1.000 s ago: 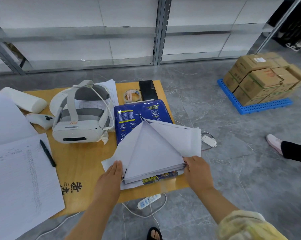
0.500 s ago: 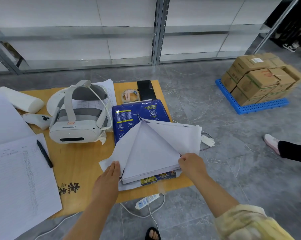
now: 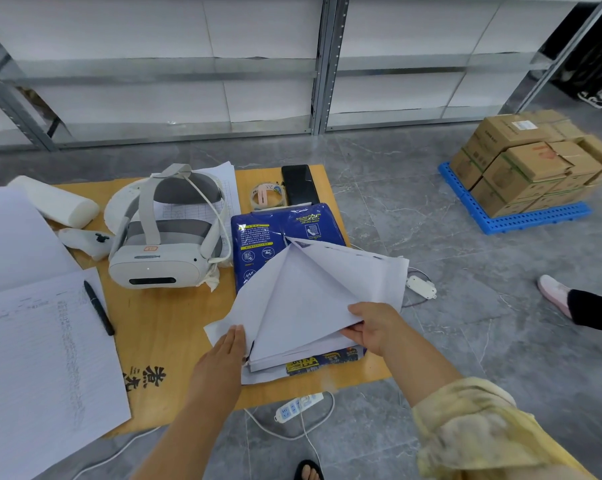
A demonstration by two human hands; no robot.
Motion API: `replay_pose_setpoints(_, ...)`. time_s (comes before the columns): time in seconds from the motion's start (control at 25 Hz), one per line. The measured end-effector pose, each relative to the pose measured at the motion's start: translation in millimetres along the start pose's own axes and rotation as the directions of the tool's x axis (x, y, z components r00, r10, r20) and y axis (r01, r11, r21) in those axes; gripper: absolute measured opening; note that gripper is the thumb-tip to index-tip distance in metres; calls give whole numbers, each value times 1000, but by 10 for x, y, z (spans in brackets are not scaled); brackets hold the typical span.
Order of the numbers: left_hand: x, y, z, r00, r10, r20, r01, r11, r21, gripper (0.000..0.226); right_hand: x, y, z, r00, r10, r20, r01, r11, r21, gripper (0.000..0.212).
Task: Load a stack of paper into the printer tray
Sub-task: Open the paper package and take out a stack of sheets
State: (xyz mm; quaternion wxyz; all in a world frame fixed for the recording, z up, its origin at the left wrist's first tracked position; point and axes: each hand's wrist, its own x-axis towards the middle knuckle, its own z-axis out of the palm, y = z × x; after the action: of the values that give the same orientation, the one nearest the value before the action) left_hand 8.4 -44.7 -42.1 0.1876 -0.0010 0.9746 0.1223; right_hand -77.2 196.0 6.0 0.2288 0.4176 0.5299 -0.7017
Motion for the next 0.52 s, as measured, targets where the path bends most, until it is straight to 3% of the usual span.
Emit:
replay_pose_setpoints(0.16, 6, 9, -8, 998, -60, 8, 61, 990, -124, 67, -1, 18, -54, 999, -27, 19, 29, 994, -109, 40)
replay_pose_setpoints(0.24, -9, 58, -64, 987, -158, 0, 151, 941, -301, 54, -39, 45, -123, 999, -37, 35, 41, 992, -120, 39)
replay_pose_setpoints(0.4, -90, 144, -140, 925, -379, -11, 276, 693, -666, 35, -241, 95, -349, 994, -22, 106, 37, 989, -145, 25)
replay_pose_setpoints(0.52, -161, 184, -222, 885, -451, 118, 341, 453, -824, 27, -386, 126, -494, 985, 9, 172, 30, 974, -225, 27)
